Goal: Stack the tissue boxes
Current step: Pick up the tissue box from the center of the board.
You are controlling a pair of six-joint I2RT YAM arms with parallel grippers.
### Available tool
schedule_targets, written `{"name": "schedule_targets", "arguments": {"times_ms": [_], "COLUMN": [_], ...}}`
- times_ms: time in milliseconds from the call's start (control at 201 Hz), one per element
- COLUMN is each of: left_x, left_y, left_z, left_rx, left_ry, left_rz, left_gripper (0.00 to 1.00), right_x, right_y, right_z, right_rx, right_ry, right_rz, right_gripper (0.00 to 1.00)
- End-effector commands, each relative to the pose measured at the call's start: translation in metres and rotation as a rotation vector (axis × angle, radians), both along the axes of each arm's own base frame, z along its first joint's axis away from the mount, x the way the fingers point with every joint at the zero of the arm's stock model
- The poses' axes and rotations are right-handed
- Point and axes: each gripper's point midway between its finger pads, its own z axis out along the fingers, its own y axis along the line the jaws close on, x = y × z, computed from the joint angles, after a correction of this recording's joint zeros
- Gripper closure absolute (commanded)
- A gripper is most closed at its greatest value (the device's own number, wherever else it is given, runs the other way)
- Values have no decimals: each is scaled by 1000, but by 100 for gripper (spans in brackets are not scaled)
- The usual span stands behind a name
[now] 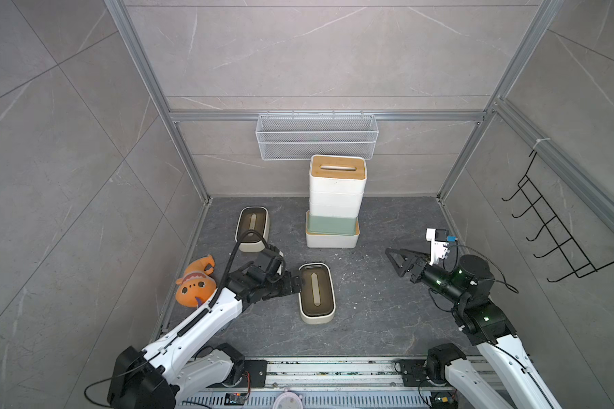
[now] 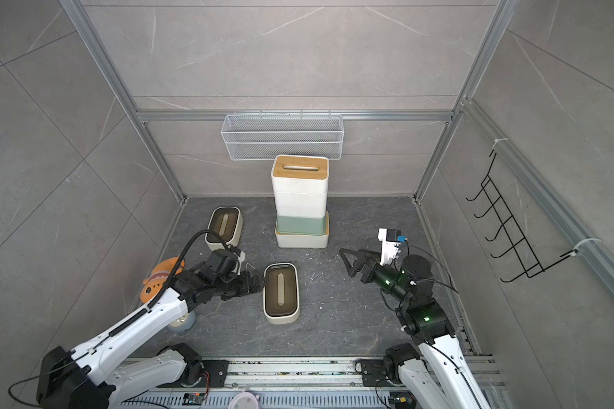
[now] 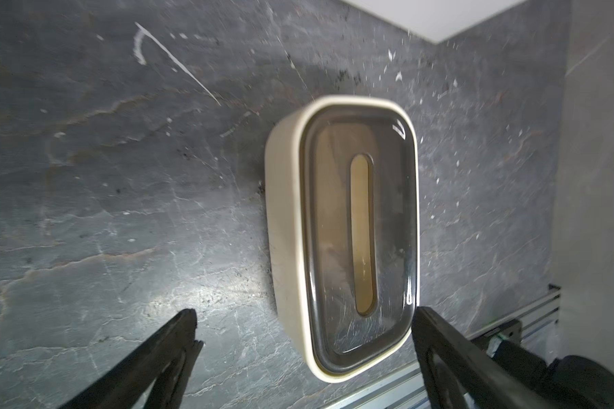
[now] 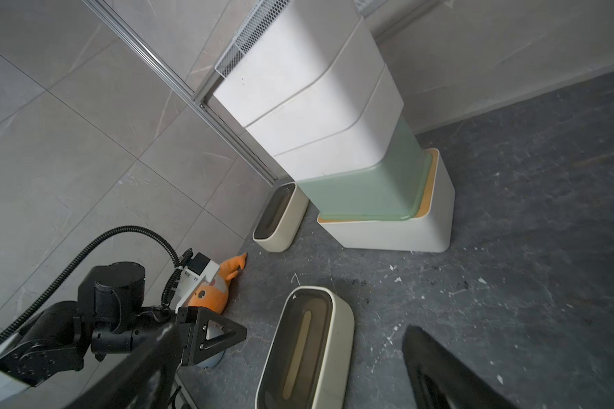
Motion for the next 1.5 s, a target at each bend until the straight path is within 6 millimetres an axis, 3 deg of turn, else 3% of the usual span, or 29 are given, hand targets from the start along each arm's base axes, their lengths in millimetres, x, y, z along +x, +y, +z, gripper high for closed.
{"name": "schedule_targets", "arguments": {"times_ms": [0, 289, 568, 748, 1496], "left_x": [6, -1, 0, 3, 6], "left_y": [1, -15, -30, -35, -39], "left_z": [2, -18, -35, -42, -66], "left_rx": [115, 236, 291, 300, 369], "left_ry": [-56, -28, -6, -9, -3], "left_rz": [18, -1, 9, 21, 63], "left_gripper": [3, 8, 13, 20, 33], "right_x": [-13, -30, -30, -28, -19], "right_y": [-7, -13, -7, -3, 8], "right_z": [-18, -32, -32, -38, -53], "right_rx": [-33, -35, -32, -23, -31], "right_ry": [36, 40, 49, 71, 143], "right_rz": [-17, -29, 7, 28, 87], "right_gripper": [0, 0, 0, 0, 0]}}
